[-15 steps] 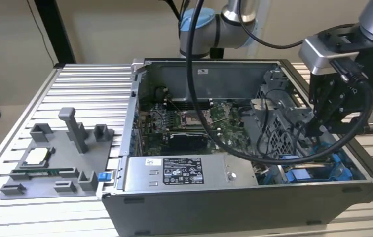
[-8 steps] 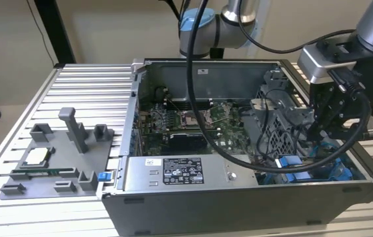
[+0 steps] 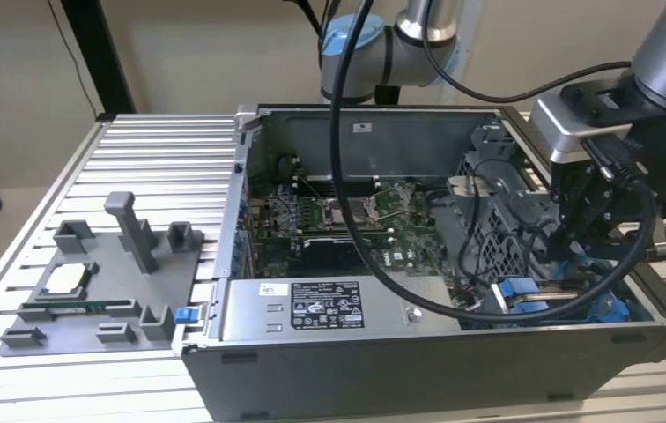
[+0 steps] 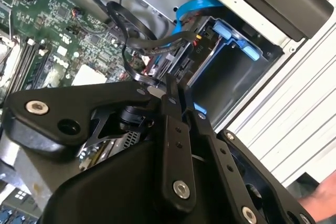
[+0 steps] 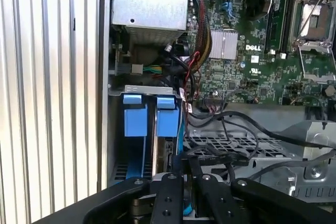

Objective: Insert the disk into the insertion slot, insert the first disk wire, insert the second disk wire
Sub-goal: 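Insert the second disk wire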

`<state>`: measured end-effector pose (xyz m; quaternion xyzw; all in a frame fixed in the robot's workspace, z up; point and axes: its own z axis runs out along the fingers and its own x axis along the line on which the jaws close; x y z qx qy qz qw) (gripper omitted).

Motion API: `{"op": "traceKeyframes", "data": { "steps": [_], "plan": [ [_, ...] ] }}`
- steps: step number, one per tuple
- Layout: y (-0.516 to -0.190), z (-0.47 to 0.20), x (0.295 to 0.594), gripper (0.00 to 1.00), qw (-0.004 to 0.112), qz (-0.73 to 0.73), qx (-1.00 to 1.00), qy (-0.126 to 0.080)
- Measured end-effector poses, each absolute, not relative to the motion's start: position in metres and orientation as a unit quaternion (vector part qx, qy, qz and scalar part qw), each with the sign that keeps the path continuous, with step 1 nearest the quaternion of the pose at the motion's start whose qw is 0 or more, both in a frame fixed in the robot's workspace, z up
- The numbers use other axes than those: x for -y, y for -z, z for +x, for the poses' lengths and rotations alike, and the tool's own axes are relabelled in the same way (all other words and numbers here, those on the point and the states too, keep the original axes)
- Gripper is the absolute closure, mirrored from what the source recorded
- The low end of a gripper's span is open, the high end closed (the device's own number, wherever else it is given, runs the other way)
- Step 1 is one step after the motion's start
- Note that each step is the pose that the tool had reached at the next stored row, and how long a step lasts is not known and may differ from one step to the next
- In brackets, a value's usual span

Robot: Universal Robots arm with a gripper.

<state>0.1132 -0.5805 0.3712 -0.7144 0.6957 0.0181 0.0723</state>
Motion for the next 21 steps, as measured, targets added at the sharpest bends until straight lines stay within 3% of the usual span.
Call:
{"op": "traceKeyframes", "data": {
  "steps": [21],
  "plan": [
    [-0.353,0.113,0.583,1.0,0.076,-0.715,-0.695,-0.014]
  ]
}}
